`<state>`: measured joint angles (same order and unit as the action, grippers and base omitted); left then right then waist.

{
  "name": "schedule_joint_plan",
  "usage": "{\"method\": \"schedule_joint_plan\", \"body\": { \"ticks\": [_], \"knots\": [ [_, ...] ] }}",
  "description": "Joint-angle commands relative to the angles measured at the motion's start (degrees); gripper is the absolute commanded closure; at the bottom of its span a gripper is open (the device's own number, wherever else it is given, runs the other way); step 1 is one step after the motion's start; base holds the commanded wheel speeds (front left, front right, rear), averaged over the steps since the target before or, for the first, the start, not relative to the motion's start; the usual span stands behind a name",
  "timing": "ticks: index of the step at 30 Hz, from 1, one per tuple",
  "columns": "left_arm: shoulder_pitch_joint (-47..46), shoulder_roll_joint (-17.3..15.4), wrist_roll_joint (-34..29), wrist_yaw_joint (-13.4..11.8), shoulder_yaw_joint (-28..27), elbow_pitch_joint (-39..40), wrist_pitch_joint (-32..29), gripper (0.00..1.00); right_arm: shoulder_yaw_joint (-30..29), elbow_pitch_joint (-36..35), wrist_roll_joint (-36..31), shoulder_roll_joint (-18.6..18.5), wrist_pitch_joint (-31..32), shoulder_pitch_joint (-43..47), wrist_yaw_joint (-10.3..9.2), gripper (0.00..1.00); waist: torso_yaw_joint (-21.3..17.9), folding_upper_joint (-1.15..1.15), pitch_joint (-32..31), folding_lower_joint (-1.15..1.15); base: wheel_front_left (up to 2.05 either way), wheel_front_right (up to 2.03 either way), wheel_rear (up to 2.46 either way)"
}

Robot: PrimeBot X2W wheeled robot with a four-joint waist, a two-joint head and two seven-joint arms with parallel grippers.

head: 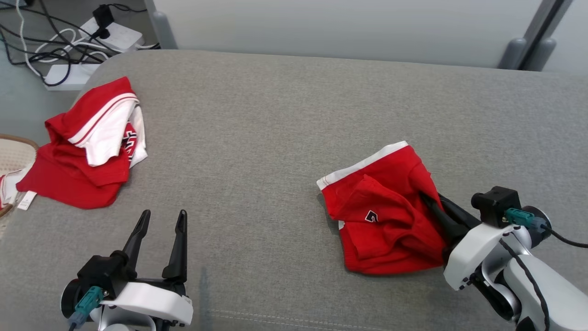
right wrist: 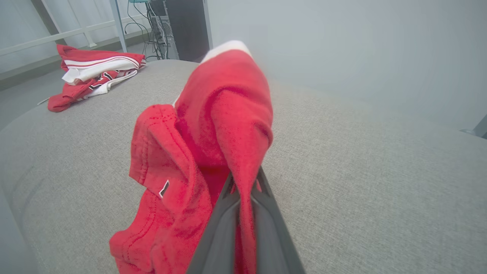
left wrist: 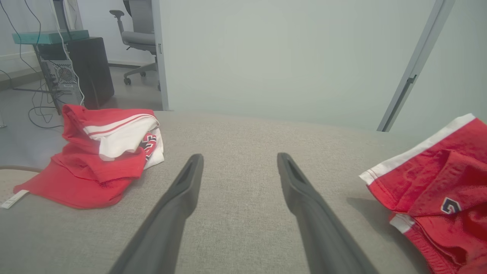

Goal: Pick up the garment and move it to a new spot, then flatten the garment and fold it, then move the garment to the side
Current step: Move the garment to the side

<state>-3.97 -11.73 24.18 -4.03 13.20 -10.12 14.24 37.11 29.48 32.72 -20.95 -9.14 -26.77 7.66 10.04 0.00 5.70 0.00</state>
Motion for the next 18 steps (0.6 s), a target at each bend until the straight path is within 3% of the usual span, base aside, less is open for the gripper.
{"method": "schedule_joint_plan", "body": {
  "ticks": [1, 9, 18],
  "knots": [
    [-2.30, -0.60, -0.53, 0.43, -2.59, 1.42, 0.74, 0.00, 0.25, -2.58, -0.96, -1.47, -0.27, -0.51, -0.17, 1.00, -1.87, 0.00, -0.01, 0.00, 0.00, 0.00, 0.00],
    [-3.03, 0.48, -2.17, 1.74, -3.52, 1.88, 0.75, 0.00, -5.13, -8.69, -3.45, -6.16, 1.00, 0.04, -0.17, 1.00, -7.10, 0.00, 0.59, 0.00, 0.00, 0.00, 0.00],
    [-5.12, 1.06, -3.86, 3.42, -3.46, 2.34, 0.75, 0.00, -5.27, -9.25, 1.25, -9.98, 8.49, -3.86, -0.17, 1.00, -13.11, 0.00, 3.18, 0.00, 0.00, 0.00, 0.00]
  ]
}}
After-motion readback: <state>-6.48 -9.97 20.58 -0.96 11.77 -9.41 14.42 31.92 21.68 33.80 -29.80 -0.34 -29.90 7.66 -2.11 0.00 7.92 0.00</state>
